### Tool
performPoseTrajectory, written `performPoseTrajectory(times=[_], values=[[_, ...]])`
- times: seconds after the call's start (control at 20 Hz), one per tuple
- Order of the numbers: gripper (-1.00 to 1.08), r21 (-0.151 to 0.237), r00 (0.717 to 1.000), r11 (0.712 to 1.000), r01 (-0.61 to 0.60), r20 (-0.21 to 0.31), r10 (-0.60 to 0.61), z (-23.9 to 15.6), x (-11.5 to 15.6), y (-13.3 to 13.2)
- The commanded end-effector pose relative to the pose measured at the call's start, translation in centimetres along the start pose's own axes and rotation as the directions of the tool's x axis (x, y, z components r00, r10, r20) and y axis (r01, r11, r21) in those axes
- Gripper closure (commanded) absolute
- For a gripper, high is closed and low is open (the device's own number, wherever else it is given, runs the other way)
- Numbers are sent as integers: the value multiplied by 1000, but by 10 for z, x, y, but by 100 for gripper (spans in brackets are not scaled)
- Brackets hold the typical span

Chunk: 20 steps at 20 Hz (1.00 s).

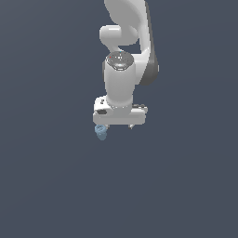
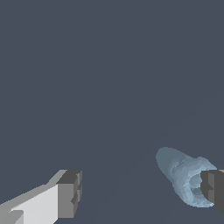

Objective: Pick up the object and move it to a goal position.

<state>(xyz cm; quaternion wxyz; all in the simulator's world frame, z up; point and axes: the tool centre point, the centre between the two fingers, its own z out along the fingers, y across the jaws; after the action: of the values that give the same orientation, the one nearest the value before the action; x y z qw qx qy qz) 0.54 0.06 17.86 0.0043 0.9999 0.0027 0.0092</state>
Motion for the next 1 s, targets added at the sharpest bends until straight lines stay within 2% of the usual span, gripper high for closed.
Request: performPoseTrajectory(times=[0.0, 0.95], values=[[-92, 0, 1000, 1000, 0, 0, 0, 0, 0, 0], [-92, 10, 1000, 1000, 17, 4, -17, -5, -6, 18]])
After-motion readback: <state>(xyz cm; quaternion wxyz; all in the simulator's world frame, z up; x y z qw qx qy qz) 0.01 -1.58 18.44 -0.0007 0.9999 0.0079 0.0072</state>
